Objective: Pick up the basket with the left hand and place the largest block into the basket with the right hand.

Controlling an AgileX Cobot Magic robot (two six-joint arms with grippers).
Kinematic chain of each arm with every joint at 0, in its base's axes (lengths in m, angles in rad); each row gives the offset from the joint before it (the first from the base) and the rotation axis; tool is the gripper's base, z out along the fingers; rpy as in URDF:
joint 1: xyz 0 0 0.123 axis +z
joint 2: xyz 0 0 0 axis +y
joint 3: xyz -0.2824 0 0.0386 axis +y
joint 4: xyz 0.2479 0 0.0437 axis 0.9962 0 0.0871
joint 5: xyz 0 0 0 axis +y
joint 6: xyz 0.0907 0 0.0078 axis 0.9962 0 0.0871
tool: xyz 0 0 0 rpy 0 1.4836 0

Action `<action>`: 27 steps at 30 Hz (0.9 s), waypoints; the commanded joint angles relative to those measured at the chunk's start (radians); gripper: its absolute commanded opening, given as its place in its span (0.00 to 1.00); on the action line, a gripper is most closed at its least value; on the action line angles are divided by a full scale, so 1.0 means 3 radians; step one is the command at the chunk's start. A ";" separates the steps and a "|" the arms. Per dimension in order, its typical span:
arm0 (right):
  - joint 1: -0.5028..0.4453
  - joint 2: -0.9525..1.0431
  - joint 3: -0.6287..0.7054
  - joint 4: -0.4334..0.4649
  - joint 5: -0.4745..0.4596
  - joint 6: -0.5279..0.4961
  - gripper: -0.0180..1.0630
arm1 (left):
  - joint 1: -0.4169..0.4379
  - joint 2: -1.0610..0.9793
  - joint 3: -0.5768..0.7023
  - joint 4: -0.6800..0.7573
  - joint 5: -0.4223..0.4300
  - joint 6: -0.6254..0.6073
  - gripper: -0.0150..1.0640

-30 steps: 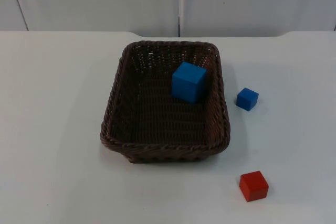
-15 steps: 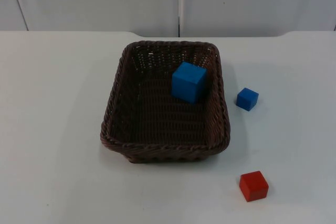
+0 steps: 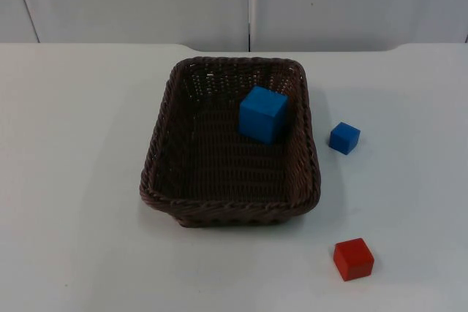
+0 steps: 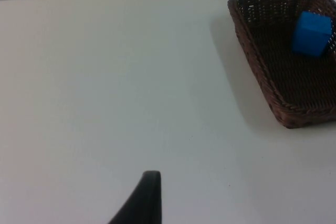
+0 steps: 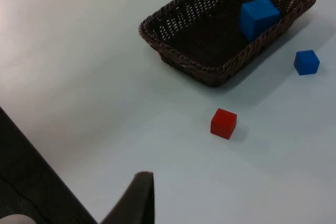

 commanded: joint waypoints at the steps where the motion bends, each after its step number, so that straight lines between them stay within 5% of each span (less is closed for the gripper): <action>1: -0.0005 -0.0008 0.0002 -0.0015 -0.0013 -0.0007 0.99 | -0.0009 -0.0017 0.0013 0.0018 -0.0006 -0.0025 0.99; 15: -0.0005 -0.0008 0.0002 -0.0015 -0.0019 -0.0007 0.99 | -0.0001 -0.0017 0.0013 0.0018 -0.0005 -0.0025 0.99; 27: -0.0019 -0.0008 0.0002 -0.0009 -0.0019 -0.0007 0.99 | 0.0474 -0.0017 0.0013 0.0018 -0.0005 -0.0025 0.99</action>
